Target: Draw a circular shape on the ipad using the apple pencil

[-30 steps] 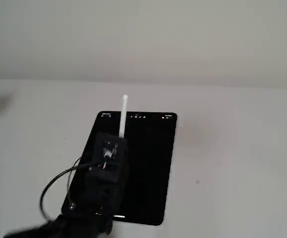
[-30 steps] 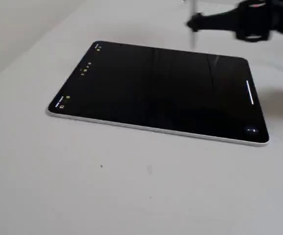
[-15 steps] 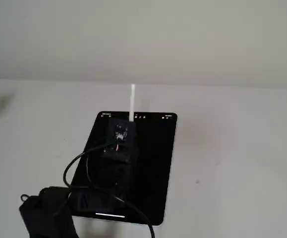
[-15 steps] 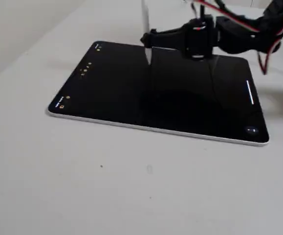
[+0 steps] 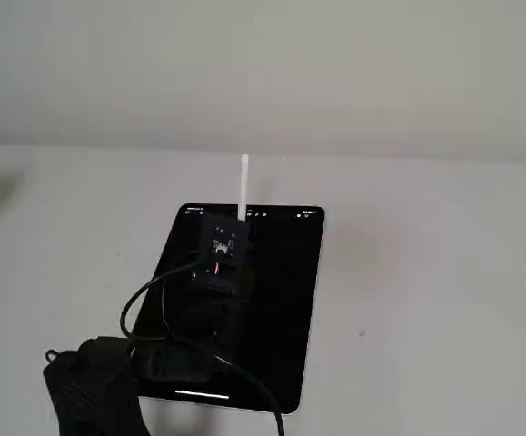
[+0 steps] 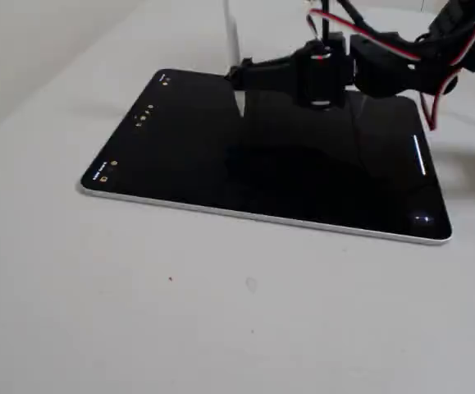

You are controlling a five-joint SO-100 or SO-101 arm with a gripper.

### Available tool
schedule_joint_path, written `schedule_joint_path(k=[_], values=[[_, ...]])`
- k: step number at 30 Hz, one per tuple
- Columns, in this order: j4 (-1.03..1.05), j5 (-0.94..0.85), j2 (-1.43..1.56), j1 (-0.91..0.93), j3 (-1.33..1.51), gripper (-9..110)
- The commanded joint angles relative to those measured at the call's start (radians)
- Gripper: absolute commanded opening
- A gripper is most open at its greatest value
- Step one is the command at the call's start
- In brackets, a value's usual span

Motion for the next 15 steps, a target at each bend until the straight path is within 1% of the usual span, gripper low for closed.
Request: schedule_joint_path(k=[1, 15], values=[[-0.006, -0.023, 0.0, -0.017, -0.069, 0], [-0.017, -0.048, -0.023, -0.028, -0.061, 0]])
